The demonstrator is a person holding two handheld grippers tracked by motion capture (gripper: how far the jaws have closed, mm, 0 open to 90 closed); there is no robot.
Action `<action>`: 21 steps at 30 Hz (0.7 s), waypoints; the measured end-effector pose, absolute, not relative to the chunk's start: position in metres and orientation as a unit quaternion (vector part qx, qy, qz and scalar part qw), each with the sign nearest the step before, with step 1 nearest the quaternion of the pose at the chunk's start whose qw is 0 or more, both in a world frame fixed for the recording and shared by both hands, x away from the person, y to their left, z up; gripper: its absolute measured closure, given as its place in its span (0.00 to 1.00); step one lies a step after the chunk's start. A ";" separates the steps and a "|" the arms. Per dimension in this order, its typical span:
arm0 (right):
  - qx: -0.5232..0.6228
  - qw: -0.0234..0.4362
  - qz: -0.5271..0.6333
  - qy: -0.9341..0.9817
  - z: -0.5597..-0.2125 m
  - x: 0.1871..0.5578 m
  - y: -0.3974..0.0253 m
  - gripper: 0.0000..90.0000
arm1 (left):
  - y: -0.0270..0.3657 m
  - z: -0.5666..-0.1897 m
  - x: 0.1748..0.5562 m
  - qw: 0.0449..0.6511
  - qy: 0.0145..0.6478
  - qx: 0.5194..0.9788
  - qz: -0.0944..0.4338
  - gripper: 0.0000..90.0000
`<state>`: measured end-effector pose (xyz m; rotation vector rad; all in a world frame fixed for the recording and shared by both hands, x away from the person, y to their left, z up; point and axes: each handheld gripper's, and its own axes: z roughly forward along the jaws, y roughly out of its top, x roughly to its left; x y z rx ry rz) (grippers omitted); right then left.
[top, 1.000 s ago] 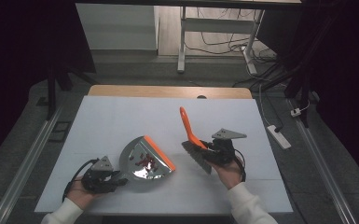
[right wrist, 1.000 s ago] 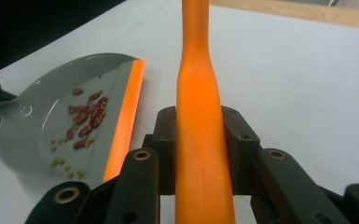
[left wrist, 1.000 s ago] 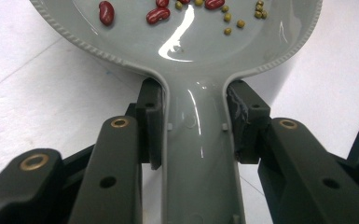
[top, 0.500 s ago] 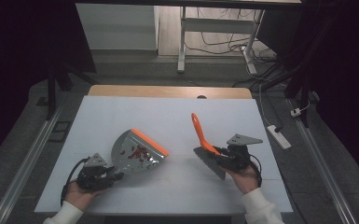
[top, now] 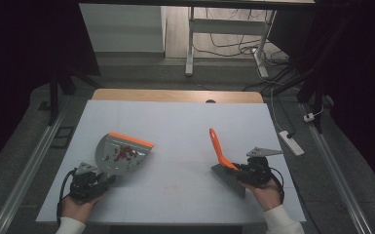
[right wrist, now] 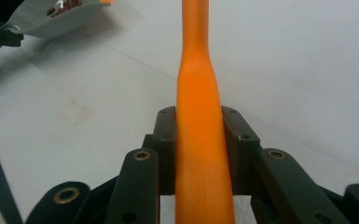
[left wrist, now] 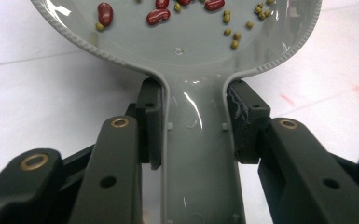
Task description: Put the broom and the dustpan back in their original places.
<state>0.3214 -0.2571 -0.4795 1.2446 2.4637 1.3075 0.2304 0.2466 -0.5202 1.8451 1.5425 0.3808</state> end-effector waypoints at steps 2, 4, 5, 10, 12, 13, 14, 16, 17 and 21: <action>0.418 0.037 0.414 0.808 -0.484 0.324 -0.258 0.78 | 0.248 -0.522 0.230 0.344 0.604 0.703 0.151 0.69; 0.422 0.040 0.413 0.806 -0.486 0.327 -0.260 0.78 | 0.250 -0.523 0.230 0.340 0.612 0.697 0.154 0.69; 0.426 0.041 0.410 0.805 -0.486 0.328 -0.262 0.78 | 0.251 -0.524 0.231 0.339 0.617 0.693 0.154 0.69; 0.436 0.070 0.384 0.811 -0.492 0.336 -0.265 0.72 | 0.253 -0.530 0.236 0.324 0.639 0.681 0.149 0.69; 0.443 0.065 0.381 0.809 -0.494 0.340 -0.268 0.70 | 0.252 -0.532 0.238 0.318 0.642 0.682 0.145 0.69; 0.444 0.063 0.380 0.809 -0.495 0.341 -0.268 0.69 | 0.251 -0.534 0.239 0.317 0.641 0.684 0.142 0.69; 0.445 0.064 0.377 0.810 -0.496 0.342 -0.269 0.68 | 0.250 -0.535 0.239 0.316 0.640 0.686 0.139 0.69; 0.447 0.065 0.370 0.812 -0.497 0.343 -0.269 0.66 | 0.248 -0.535 0.240 0.313 0.638 0.689 0.140 0.69; 0.450 0.066 0.364 0.813 -0.498 0.344 -0.269 0.64 | 0.248 -0.535 0.241 0.315 0.638 0.689 0.139 0.69; 0.459 0.066 0.353 0.812 -0.502 0.348 -0.272 0.60 | 0.248 -0.537 0.241 0.321 0.636 0.689 0.132 0.68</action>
